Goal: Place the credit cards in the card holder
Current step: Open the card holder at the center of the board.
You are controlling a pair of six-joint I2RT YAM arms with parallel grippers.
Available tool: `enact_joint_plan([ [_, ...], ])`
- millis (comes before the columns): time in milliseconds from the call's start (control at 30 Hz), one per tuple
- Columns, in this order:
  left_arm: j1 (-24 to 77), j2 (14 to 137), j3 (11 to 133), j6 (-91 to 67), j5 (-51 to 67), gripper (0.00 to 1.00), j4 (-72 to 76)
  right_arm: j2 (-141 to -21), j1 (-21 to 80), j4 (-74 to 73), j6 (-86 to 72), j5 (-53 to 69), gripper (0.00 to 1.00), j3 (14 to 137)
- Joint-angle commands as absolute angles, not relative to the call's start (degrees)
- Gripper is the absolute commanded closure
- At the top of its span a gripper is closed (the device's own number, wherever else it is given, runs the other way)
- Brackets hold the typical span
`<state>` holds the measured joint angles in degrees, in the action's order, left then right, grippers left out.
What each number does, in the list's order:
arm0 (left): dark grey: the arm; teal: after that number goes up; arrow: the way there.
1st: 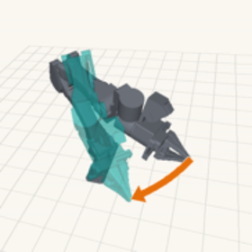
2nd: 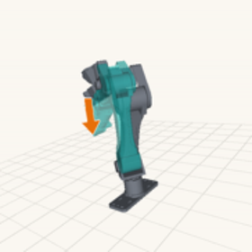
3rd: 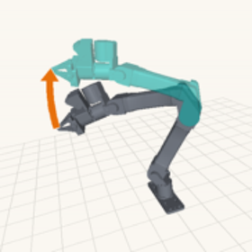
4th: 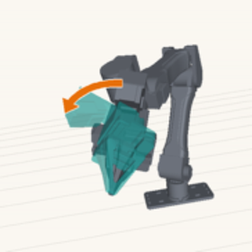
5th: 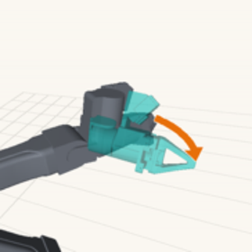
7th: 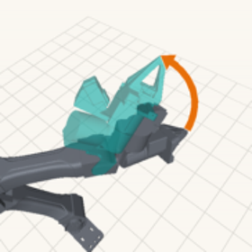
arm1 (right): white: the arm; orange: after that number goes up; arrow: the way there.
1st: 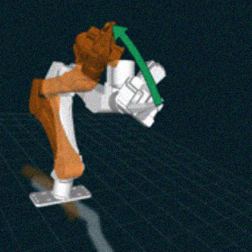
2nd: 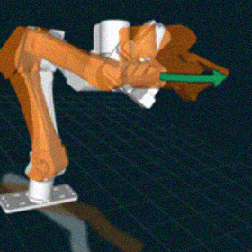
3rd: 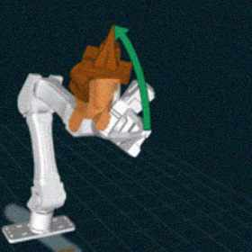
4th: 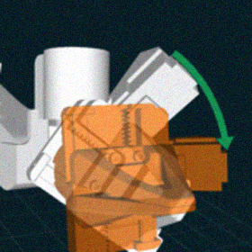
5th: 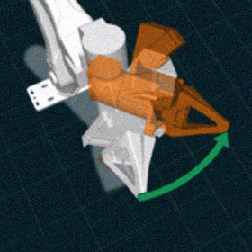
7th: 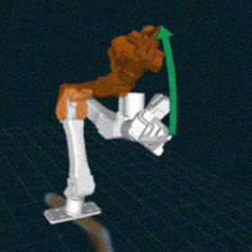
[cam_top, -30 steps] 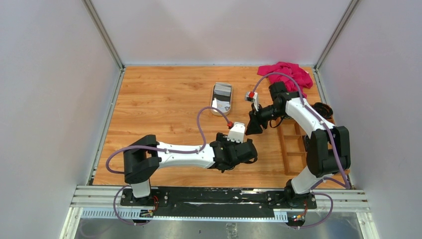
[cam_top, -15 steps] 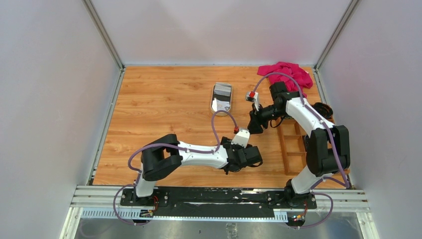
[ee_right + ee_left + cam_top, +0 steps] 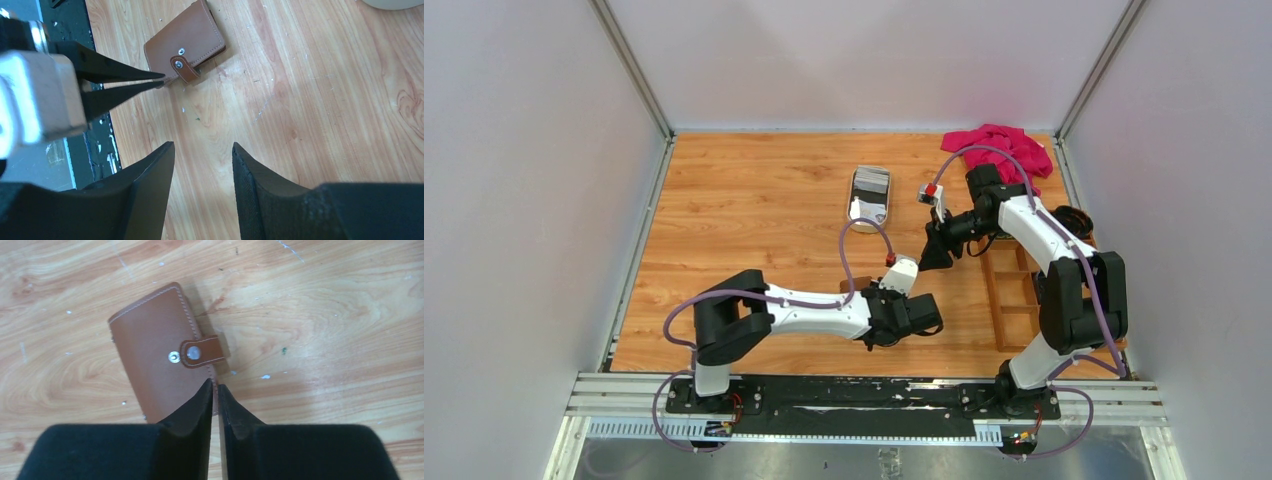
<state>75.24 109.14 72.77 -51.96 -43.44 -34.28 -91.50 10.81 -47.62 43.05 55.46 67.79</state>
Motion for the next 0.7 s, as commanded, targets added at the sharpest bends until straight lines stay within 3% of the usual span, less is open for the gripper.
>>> enact_joint_plan([
  [0, 75.6, 103.8, 70.1, -51.4, -48.4, 0.92, -34.9, -92.3, 9.9, -48.6, 42.6, 56.8, 0.5, 67.2],
  [100, 75.7, 100.3, 66.6, -48.6, -48.6, 1.0, -32.1, -92.2, 10.0, -48.5, 42.8, 58.1, 0.5, 66.9],
  [300, 75.6, 86.6, 51.2, -39.9, -44.6, 1.0, -13.8, -92.8, 10.3, -47.4, 42.0, 63.6, 0.5, 65.5],
  [433, 75.6, 77.8, 43.1, -36.8, -45.0, 0.79, -8.9, -93.1, 13.2, -37.6, 30.2, 64.2, 0.49, 62.2],
  [567, 74.3, 69.9, 36.9, -36.3, -45.0, 0.58, -7.9, -91.7, 20.9, -27.2, 15.3, 51.8, 0.46, 60.6],
  [667, 70.3, 64.5, 31.4, -36.8, -36.3, 0.51, -2.8, -92.6, 27.5, -25.9, 9.1, 41.8, 0.43, 62.6],
])
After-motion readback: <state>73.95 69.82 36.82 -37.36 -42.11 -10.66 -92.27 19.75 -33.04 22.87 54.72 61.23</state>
